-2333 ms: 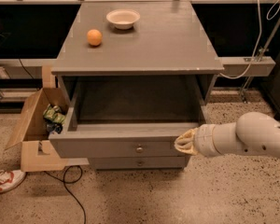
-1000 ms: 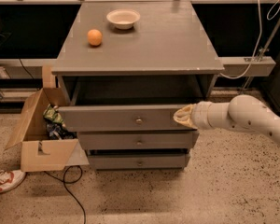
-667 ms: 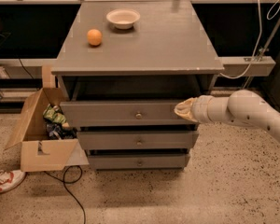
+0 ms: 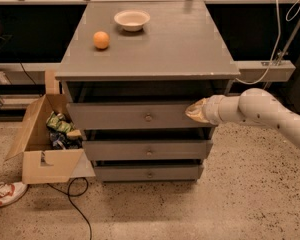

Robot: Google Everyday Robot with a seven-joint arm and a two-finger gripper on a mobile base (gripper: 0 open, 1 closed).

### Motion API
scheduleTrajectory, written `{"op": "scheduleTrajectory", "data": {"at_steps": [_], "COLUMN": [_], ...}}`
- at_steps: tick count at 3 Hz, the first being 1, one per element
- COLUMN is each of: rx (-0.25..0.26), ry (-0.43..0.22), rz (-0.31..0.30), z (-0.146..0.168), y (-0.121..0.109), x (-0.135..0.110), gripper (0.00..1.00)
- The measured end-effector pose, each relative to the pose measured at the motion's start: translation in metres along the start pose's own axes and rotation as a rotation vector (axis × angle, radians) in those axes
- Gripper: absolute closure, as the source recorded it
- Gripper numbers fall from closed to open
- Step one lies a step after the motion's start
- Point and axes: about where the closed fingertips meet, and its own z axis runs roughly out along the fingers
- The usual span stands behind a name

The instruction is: Close top drawer

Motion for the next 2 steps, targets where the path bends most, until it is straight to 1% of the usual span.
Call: {"op": "scheduleTrajectory", "data": {"at_steps": [1,2], "rx": [-0.003,-0.040], "ry": [-0.039,-0.106], "rz": [0.002,0.020], "z": [-0.018,-0.056], "y": [0.007,0.036], "x": [0.002,0.013], "gripper": [1.00,1.00]}}
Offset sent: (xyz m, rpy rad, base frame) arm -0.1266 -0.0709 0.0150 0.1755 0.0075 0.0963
